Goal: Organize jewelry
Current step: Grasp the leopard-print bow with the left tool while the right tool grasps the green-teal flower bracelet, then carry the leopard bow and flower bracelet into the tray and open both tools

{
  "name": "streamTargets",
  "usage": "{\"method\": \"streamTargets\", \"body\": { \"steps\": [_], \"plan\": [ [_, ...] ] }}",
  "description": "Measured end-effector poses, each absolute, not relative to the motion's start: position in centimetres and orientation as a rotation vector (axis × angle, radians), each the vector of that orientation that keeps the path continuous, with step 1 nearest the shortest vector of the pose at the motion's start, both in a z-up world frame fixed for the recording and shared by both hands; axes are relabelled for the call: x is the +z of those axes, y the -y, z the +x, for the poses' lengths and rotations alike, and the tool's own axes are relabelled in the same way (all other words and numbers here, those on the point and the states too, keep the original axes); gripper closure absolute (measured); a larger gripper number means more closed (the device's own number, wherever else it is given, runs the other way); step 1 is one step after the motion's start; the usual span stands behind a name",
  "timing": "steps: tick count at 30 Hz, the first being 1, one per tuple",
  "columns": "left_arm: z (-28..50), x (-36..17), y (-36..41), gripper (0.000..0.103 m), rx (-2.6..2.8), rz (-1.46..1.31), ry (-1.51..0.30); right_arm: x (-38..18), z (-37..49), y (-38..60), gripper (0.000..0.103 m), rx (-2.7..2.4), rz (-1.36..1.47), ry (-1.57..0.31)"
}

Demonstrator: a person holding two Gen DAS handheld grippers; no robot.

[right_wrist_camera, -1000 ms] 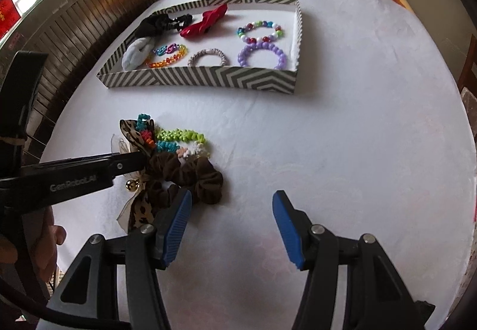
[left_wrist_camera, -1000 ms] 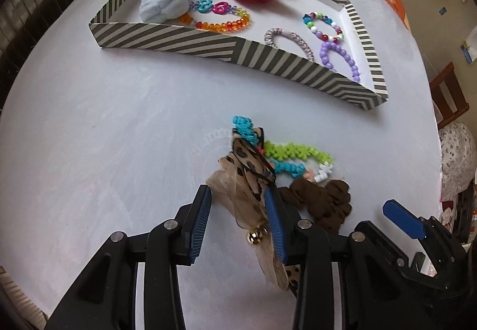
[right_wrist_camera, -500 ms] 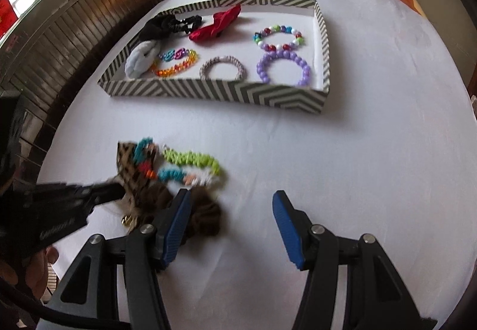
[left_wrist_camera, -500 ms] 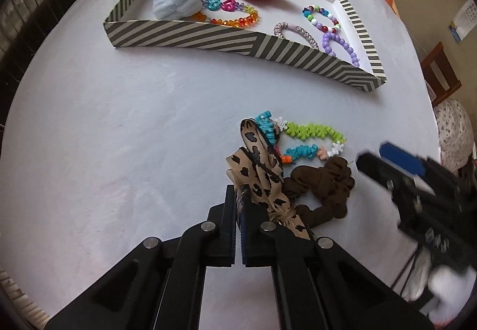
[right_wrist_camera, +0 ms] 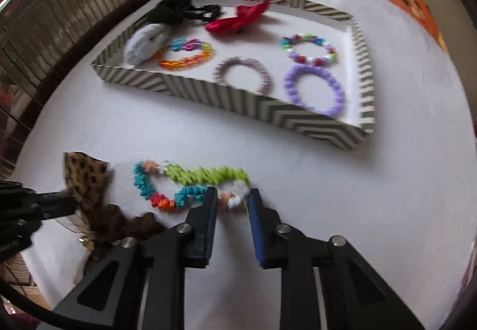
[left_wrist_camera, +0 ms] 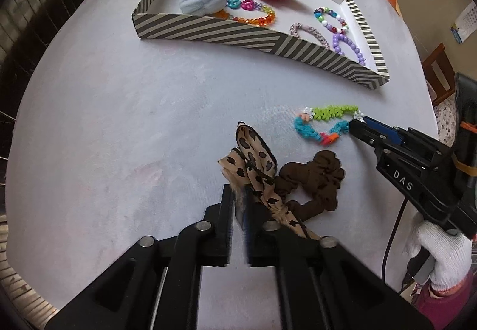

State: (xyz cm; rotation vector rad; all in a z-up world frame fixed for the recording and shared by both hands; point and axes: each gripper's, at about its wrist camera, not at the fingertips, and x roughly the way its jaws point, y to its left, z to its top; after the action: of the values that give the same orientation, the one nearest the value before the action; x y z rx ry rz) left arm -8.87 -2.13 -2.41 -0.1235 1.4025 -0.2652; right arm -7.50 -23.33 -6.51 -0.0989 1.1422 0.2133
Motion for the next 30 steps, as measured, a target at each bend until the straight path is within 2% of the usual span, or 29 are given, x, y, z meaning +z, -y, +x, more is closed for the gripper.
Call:
{"method": "streamTargets", "body": {
  "steps": [1,3,6,8,15,18,19,30],
  "plan": [
    [-8.9,-2.3,2.3,0.087,-0.273,-0.132,-1.402,-6.5,-7.6,24.1,0.083,0.204,-0.086,-1.148],
    [-8.9,-2.2,2.5,0.076,-0.294,-0.17,-1.405,-6.5,-7.8,25.4,0.083,0.203,-0.037,-1.152],
    [-8.9,-2.5,3.1,0.073,-0.285,-0.182,-1.417,-6.5,-8.1,26.8,0.077,0.212,0.041,-1.147],
    [-8.7,-3.0,3.6,0.073,-0.271,-0.177,-1.427,-6.3,-8.2,27.5,0.062,0.225,0.11,-1.137],
    [-8.5,-4.1,5.5,0.075,-0.219,-0.106,-1.433,-6.9,-7.1,26.7,0.061,0.21,0.058,-1.119],
    [-8.5,-4.0,6.1,0.098,-0.221,-0.071,-1.409,-7.0,-7.0,26.0,0.084,0.216,0.004,-1.1],
    [-8.5,-4.0,6.2,0.101,-0.225,-0.065,-1.405,-7.0,-7.0,26.0,0.091,0.222,0.01,-1.102],
    [-8.4,-0.6,5.8,0.103,-0.245,-0.03,-1.305,-1.3,-9.1,26.7,0.091,0.269,0.071,-0.993]
  ]
}}
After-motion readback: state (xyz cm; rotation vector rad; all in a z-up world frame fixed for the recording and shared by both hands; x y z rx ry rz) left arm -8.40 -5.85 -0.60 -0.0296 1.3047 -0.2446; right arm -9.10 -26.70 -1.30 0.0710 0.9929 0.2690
